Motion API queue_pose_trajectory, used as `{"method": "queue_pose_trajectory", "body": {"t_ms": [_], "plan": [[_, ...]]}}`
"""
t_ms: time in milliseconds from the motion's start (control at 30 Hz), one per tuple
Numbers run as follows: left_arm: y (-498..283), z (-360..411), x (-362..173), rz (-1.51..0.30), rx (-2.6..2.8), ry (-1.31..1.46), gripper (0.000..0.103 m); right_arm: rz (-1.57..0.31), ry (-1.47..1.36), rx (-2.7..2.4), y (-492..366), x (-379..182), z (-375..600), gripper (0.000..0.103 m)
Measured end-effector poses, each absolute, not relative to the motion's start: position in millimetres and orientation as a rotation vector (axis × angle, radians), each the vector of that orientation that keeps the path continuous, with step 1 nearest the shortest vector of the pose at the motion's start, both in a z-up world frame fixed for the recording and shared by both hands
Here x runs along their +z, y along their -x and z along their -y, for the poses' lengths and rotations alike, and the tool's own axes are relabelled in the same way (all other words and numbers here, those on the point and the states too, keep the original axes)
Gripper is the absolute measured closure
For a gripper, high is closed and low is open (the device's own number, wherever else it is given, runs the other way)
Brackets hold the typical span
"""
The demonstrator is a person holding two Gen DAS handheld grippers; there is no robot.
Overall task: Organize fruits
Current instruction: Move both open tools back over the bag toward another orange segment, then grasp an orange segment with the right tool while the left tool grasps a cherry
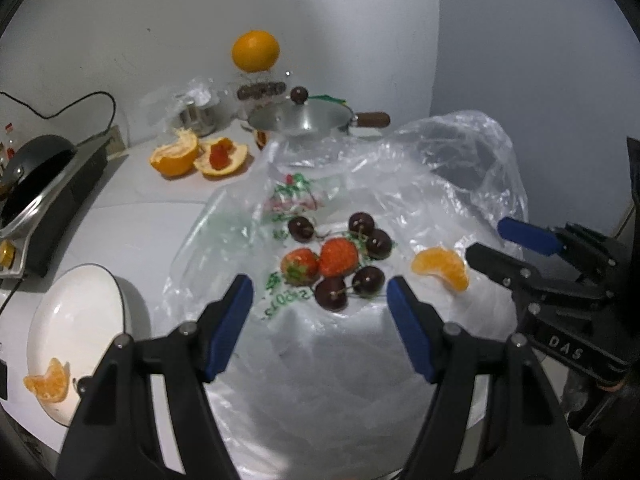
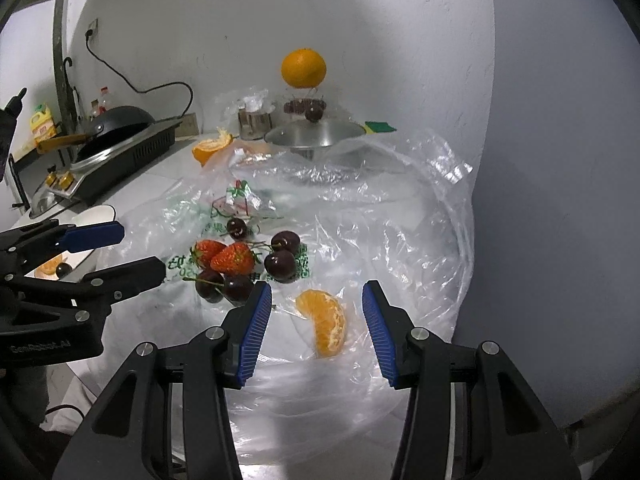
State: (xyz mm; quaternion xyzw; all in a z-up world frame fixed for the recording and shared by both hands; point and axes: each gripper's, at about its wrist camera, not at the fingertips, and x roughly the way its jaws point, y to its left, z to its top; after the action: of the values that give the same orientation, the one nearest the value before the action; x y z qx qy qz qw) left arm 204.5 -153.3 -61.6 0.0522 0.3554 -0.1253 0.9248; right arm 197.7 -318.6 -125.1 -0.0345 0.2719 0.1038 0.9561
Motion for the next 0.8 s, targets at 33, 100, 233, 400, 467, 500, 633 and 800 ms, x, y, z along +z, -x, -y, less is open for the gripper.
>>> {"method": "queue_pose_trajectory", "body": {"t_ms": [33,100,233,400,467,500,633,800], "plan": [[-206.6,154.1,-63.8,-0.735,-0.258,-0.106,0.032,-0.554,0.072,0.215,-199.1,-126.7,318.5,0.053],[-209.3,155.4,-67.2,-0.744,-0.262,-0.105,0.032,-0.561,0.074,0.221,-202.6,-130.0,318.4,0.053],[-217.4,159.5,-77.6,-0.766,-0.274,-0.106,0.032,-0.575,0.072,0.225,-210.3,-137.0,319.6,0.055],[-227.5,163.5,-92.9,-0.805,-0.284,-0.115,0.032,-0.593,0.071,0.23,-218.9,-146.3,321.6,0.057],[-230.8,164.4,-97.4,-0.815,-0.287,-0.121,0.033,-0.598,0.072,0.234,-221.4,-148.7,321.8,0.059],[-232.0,164.8,-99.1,-0.817,-0.286,-0.127,0.033,-0.601,0.072,0.236,-222.5,-150.0,322.0,0.059],[-238.5,165.6,-105.3,-0.832,-0.289,-0.141,0.033,-0.611,0.071,0.247,-226.9,-154.5,322.6,0.062],[-247.3,163.8,-111.0,-0.852,-0.288,-0.131,0.043,-0.621,0.073,0.258,-231.4,-159.5,322.3,0.062]]}}
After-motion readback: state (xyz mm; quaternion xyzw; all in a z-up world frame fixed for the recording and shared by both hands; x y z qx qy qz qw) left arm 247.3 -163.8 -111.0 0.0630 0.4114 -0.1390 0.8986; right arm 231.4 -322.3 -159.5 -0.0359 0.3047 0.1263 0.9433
